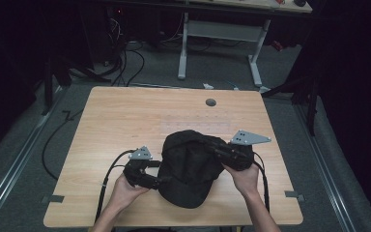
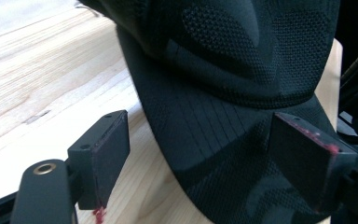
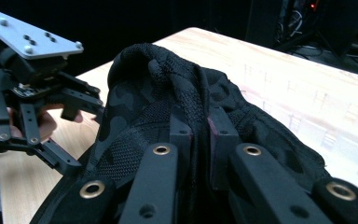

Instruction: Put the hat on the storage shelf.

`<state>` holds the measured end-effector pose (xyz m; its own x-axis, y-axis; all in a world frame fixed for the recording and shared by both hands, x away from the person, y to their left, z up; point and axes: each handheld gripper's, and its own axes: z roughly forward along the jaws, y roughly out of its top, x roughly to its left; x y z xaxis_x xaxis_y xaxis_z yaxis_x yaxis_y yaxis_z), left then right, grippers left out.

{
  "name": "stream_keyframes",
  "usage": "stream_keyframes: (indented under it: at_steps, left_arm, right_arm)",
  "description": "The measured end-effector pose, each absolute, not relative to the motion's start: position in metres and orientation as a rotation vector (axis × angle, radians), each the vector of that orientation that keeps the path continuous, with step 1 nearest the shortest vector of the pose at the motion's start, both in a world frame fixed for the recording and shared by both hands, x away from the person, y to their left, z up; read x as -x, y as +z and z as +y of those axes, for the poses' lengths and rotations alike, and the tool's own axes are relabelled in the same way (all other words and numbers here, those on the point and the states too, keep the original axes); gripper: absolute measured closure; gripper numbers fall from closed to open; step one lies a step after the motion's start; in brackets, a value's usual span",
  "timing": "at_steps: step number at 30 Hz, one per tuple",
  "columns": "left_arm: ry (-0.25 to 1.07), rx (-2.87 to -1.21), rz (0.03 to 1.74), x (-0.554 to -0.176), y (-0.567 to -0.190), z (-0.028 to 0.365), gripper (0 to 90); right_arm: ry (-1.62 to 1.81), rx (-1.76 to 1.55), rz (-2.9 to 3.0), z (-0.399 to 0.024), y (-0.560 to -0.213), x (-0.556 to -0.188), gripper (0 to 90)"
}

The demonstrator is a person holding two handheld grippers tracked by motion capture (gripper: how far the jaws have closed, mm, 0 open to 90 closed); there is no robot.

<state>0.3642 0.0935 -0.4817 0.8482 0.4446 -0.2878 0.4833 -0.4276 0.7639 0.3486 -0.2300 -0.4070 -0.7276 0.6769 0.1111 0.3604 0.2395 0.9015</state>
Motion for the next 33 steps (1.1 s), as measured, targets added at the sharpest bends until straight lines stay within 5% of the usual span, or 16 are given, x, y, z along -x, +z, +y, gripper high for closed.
stream_keyframes:
  at_steps: [13, 33]
  left_arm:
    - [-0.138, -2.074, 0.644, -0.368, -0.481, 0.092, 23.8]
    - [-0.195, -2.014, 0.606, -0.366, -0.476, 0.107, 58.1]
  right_arm:
    - [1.574, -0.871, 2.231, -0.226, -0.406, -0.352, 83.0]
    - [1.496, -0.769, 2.206, -0.216, -0.397, -0.355, 83.0]
